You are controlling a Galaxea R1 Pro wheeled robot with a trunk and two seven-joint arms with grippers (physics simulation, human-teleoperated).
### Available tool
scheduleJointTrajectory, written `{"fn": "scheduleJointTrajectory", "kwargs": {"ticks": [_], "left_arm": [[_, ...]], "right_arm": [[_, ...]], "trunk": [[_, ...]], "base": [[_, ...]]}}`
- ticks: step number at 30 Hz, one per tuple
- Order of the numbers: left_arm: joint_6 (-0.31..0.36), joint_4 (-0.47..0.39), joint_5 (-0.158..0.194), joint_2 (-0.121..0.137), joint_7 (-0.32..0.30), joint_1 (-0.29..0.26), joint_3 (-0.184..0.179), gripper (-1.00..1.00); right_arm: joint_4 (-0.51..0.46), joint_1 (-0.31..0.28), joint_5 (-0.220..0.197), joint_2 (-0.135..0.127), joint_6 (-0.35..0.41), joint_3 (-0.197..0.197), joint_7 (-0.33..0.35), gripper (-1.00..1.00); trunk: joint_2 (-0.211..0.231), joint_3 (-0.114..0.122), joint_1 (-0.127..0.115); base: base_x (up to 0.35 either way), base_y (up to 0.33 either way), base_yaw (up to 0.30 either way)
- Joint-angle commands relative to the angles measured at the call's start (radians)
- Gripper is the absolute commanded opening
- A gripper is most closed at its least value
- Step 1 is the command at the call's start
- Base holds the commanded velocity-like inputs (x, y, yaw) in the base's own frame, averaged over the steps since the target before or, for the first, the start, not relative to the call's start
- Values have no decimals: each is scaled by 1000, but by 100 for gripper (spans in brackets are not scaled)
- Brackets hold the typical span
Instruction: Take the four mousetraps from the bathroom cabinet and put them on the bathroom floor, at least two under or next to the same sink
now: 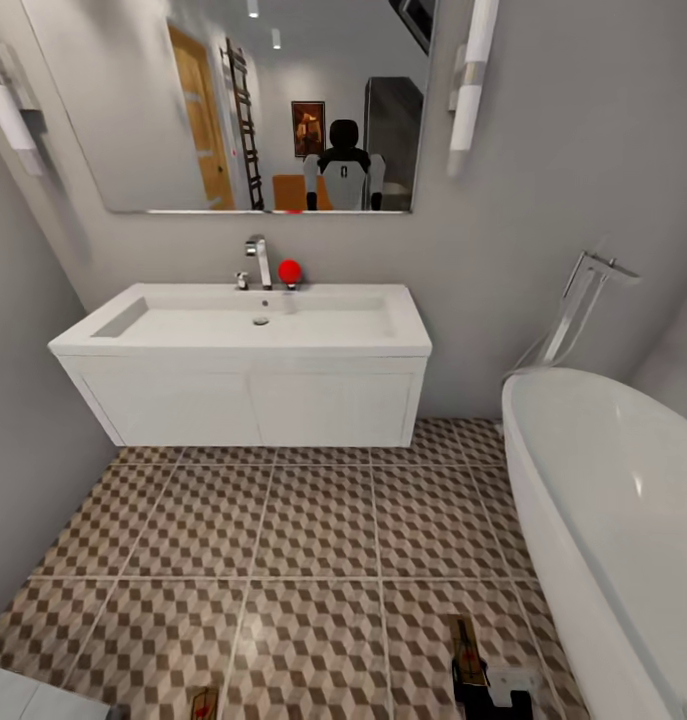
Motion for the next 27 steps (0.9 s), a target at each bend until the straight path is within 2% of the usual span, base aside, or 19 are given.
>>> {"fn": "scheduleJointTrajectory", "kwargs": {"ticks": [1, 10, 27], "left_arm": [[-5, 4, 8, 0, 1, -1, -9, -100], [-6, 4, 8, 0, 1, -1, -9, -100], [-6, 4, 8, -1, 1, -1, -9, -100]], "right_arm": [[1, -1, 9, 0, -2, -3, -4, -100], [2, -1, 9, 0, -3, -3, -4, -100], [2, -1, 9, -1, -2, -3, -4, -100]], "trunk": [[0, -1, 0], [0, -1, 0], [0, -1, 0]], "base": [[263, 0, 0], [226, 0, 0], [10, 0, 0]]}}
